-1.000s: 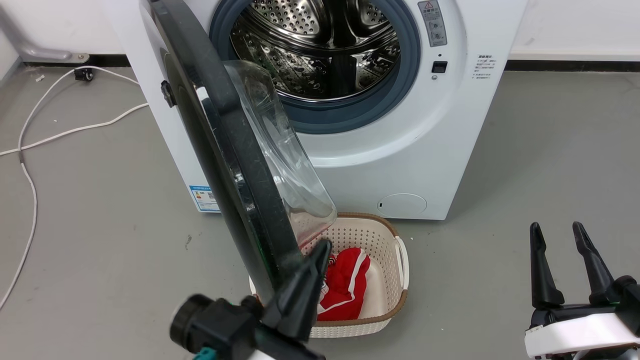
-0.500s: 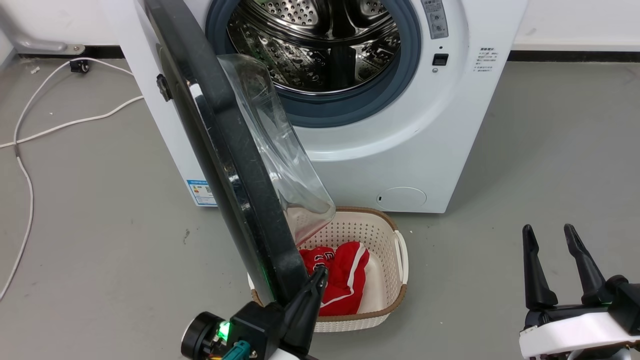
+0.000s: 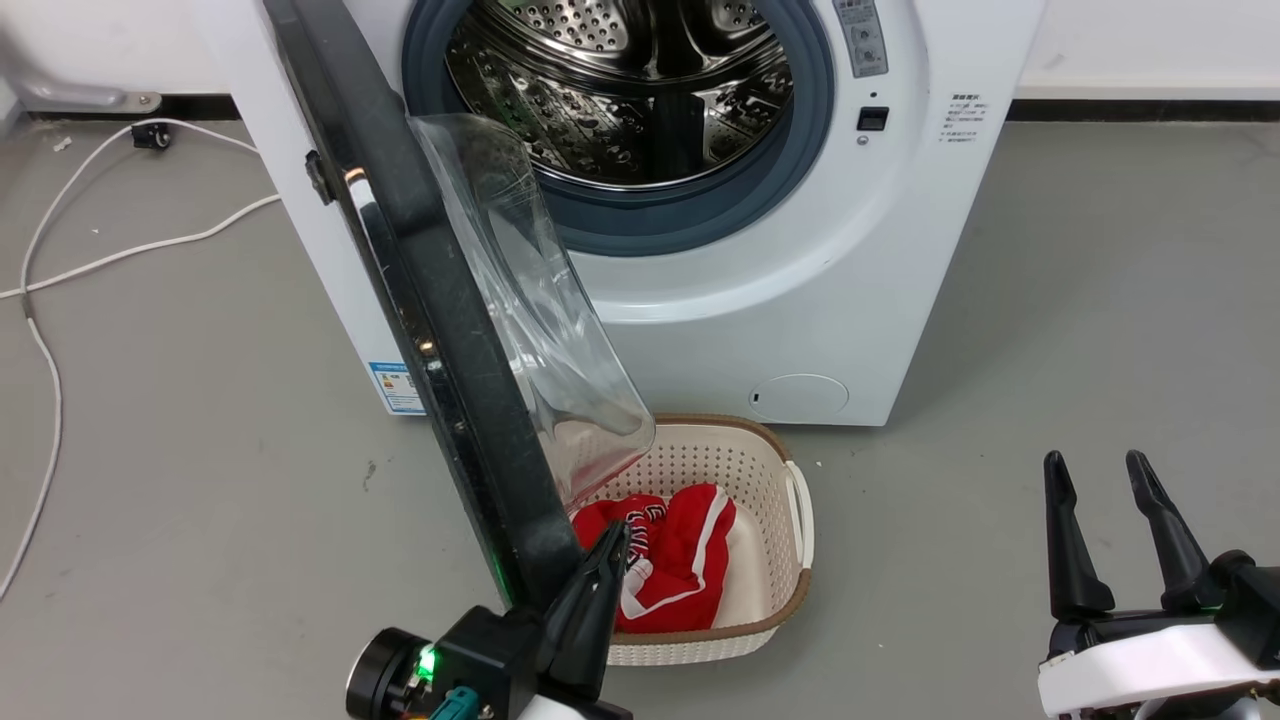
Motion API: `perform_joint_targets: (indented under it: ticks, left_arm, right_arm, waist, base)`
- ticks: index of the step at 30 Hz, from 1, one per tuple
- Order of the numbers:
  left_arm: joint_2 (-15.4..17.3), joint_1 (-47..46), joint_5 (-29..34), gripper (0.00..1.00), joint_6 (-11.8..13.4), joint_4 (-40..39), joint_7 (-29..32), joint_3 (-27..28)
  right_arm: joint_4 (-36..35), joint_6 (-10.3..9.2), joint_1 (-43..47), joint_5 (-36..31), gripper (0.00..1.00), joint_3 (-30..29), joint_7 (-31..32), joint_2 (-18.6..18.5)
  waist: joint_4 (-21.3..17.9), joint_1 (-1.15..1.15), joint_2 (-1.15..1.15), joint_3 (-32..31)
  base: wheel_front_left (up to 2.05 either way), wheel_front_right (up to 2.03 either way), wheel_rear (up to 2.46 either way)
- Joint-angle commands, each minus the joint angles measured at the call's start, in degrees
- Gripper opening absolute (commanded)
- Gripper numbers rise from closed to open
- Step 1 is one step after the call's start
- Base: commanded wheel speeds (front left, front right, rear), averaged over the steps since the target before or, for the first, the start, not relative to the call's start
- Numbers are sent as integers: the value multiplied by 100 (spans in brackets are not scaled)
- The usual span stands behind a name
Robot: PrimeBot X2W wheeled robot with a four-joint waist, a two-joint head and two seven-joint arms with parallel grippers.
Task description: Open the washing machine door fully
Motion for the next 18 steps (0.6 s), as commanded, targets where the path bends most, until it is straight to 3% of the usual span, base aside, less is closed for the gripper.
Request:
perform_joint_targets:
  ticks: [1,10,18]
  left_arm:
    - [19,77,-22,0,67,-37,-41,84]
    - [80,449,-46,0,326,-300,26,212]
    - [141,436,-108,0,367,-172,55,283]
  right_arm:
    - [3,-2,-12,3,100,2,17,17]
    - [-24,-2,93,41,100,-18,73,16]
    - [-51,-2,71,115,100,38,33,16]
  waist:
    - [33,0,0,-12]
    - [666,0,0,-65]
    - [1414,0,0,-145]
  base:
    - [0,0,0]
    - [0,0,0]
    - [0,0,0]
